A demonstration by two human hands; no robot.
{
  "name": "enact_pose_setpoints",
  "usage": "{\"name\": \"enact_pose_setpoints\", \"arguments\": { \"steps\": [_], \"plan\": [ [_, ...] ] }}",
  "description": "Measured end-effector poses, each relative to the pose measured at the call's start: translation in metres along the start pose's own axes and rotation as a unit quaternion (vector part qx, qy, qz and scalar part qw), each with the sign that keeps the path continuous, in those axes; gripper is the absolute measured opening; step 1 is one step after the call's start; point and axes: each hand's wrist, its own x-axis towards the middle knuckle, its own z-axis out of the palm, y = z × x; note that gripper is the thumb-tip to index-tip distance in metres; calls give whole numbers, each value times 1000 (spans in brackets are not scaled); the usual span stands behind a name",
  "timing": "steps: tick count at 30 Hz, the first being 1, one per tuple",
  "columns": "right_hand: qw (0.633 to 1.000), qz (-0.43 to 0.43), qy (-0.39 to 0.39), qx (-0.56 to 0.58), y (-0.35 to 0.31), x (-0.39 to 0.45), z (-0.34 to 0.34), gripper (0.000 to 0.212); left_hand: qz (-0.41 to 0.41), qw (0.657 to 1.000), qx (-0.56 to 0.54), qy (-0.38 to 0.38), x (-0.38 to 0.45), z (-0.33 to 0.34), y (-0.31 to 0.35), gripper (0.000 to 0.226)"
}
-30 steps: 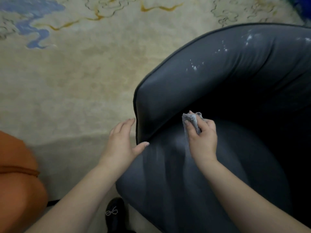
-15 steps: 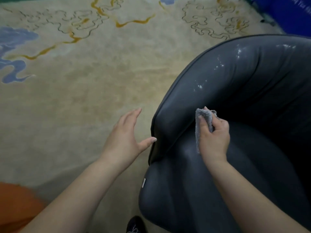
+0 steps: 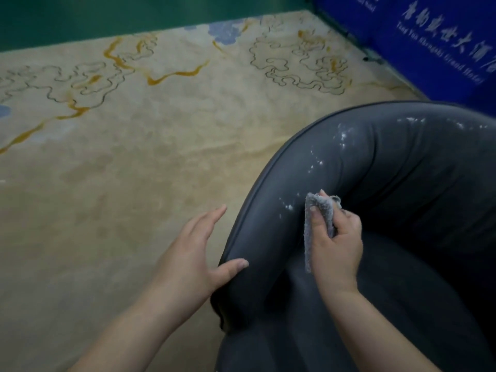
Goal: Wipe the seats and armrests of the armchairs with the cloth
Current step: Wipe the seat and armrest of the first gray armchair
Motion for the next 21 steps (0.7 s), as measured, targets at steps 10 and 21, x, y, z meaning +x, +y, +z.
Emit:
{"name": "enact_pose_setpoints", "arguments": {
  "steps": [10,21],
  "plan": [
    [998,-19,35,44,-6,8,33,33,26,997,-33,-63,51,14,9,102],
    [992,-27,116,27,-17,-1,58,34,96,978,-11,-186,101,-2,24,118]
  ]
}}
